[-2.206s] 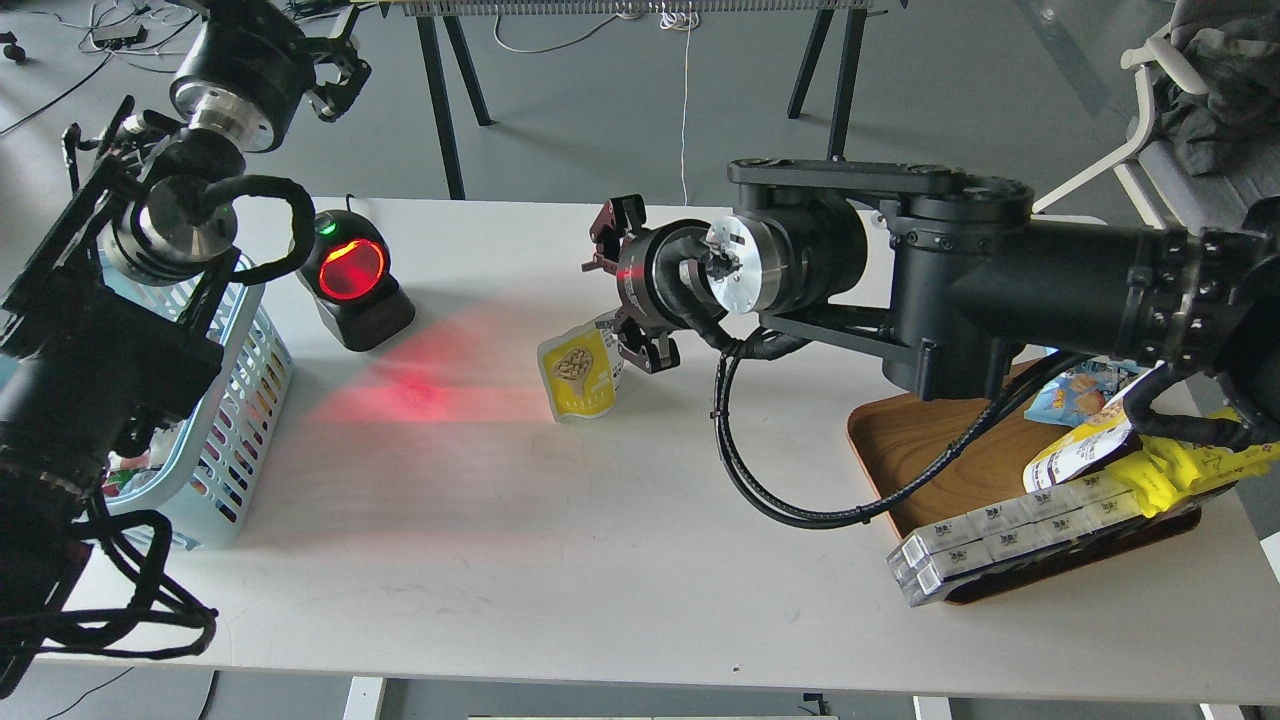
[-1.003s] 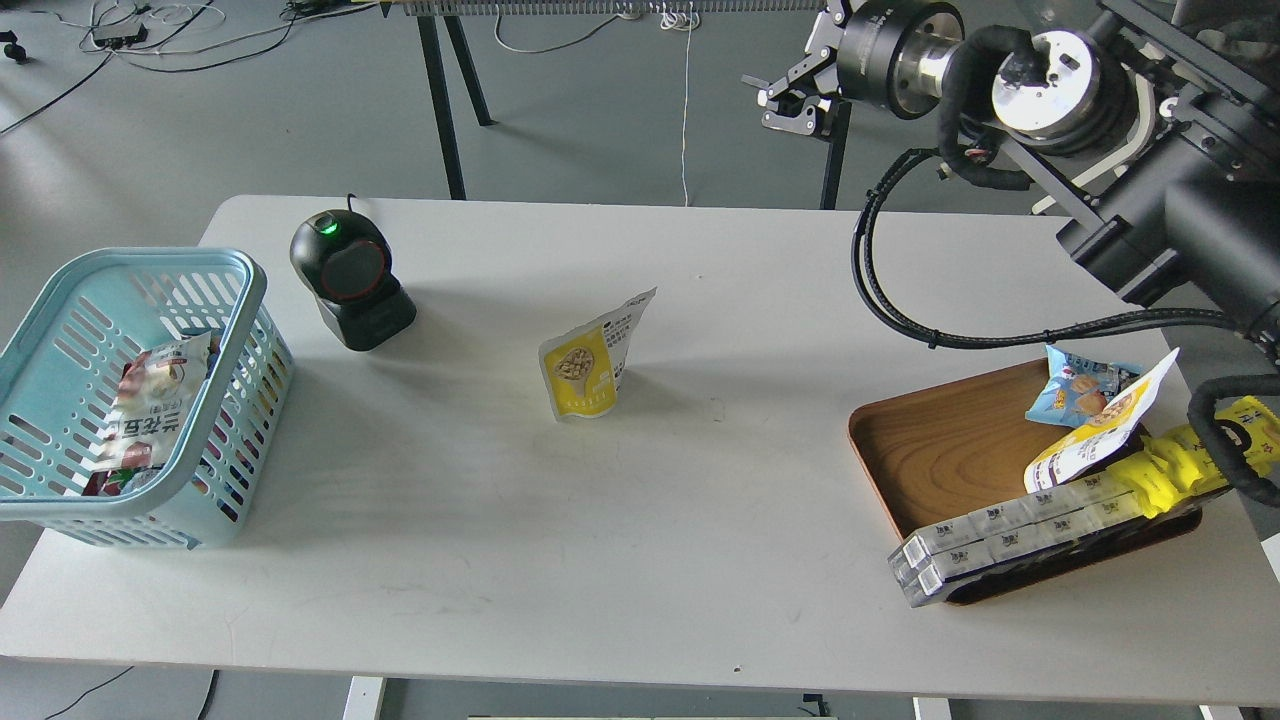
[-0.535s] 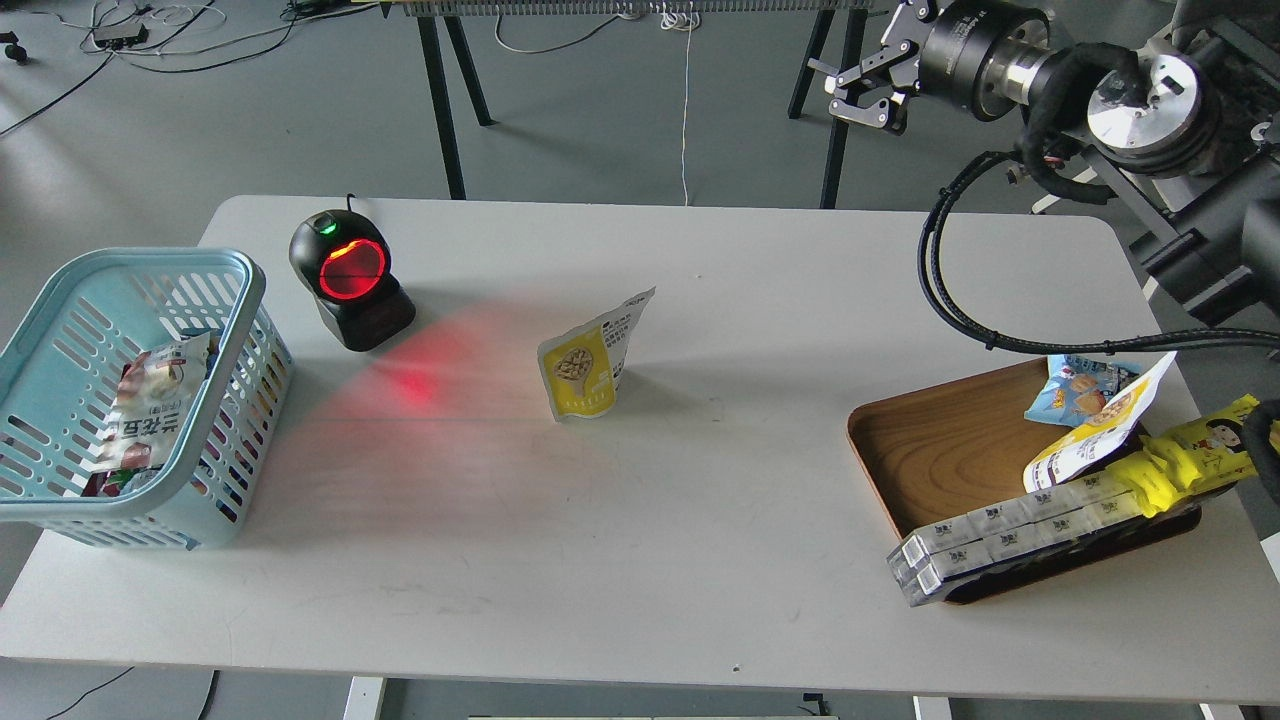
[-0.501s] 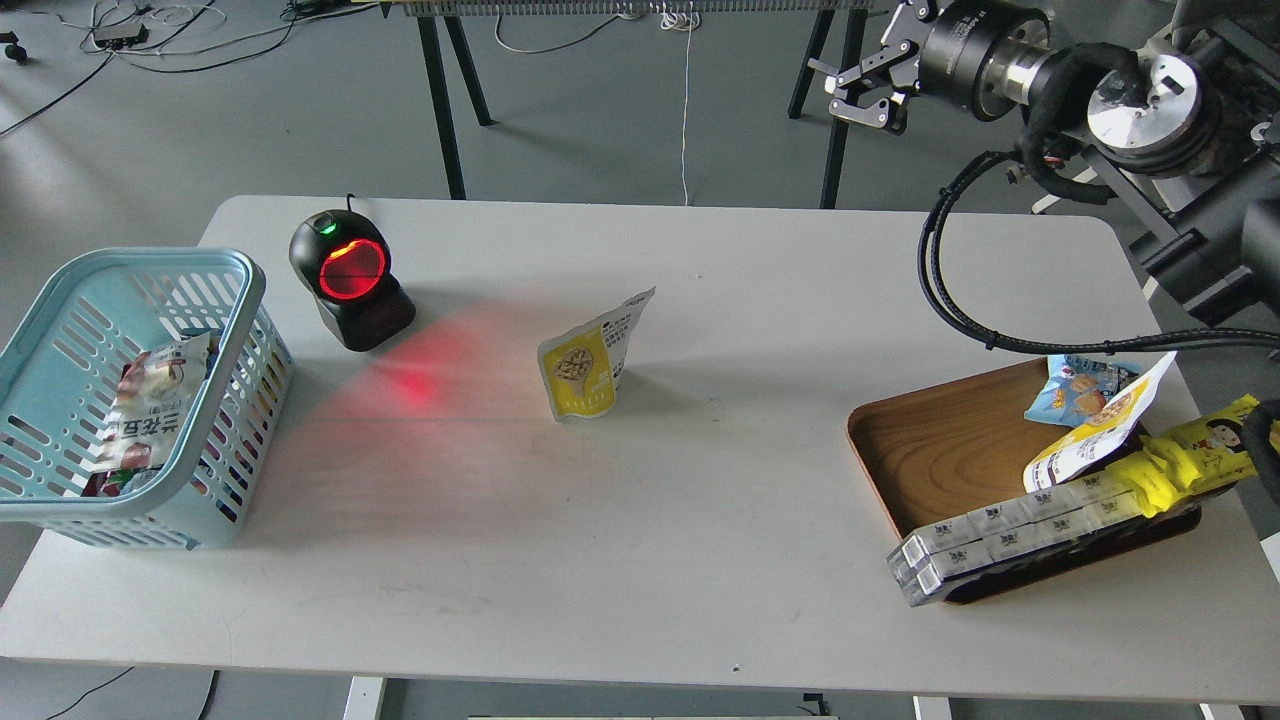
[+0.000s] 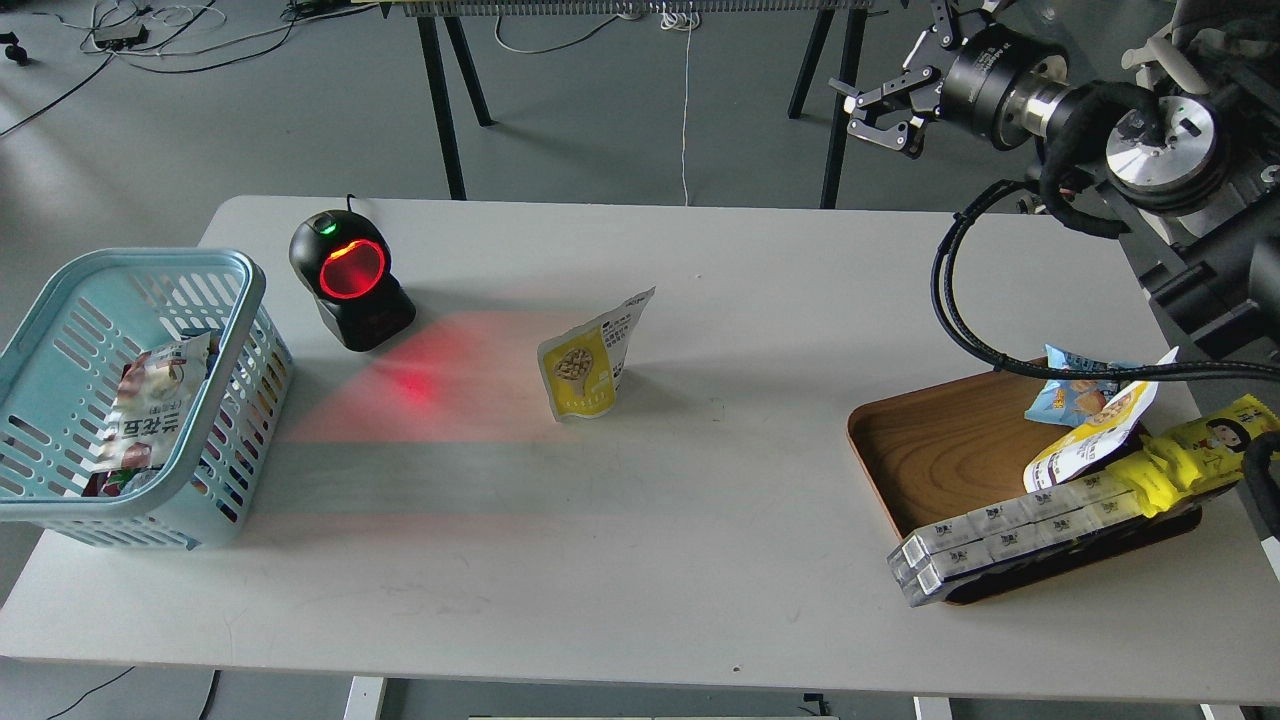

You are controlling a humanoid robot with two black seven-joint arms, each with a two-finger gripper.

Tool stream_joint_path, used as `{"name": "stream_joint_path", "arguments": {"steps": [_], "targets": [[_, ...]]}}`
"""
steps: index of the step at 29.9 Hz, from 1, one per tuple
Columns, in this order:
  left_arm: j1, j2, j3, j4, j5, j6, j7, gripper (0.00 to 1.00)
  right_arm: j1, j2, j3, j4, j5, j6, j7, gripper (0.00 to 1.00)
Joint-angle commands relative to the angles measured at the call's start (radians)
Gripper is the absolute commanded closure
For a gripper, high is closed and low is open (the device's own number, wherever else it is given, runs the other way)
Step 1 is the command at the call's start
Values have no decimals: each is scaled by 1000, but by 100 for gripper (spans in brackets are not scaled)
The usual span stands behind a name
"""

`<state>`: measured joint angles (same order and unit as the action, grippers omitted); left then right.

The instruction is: Scan snack and place in basket

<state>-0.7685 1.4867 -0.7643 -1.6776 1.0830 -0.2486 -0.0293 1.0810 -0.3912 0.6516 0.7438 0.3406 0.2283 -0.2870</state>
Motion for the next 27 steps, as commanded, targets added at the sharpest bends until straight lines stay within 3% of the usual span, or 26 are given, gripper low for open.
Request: {"name": "stream_joint_path", "arguments": {"steps": [1,5,14,23,27], "targets": [[2,-28,11,-1,110,-8,-1,0,-38,2,2,2,-2,38,35,0],[3,-83,46,-11,196,-8,2,0,-72,2,-3,0,-21,57,66,0],[6,-313,46,-16,569,-37,17,0,-111,0,-4,-14,-123,57,68,0],[-6,-650,46,-14,840,-240,103,0,-115,0,-4,-84,-184,57,69,0],[-26,-807,49,-4,917,-240,172,0,-110,6,-4,-112,-247,57,92,0]]}}
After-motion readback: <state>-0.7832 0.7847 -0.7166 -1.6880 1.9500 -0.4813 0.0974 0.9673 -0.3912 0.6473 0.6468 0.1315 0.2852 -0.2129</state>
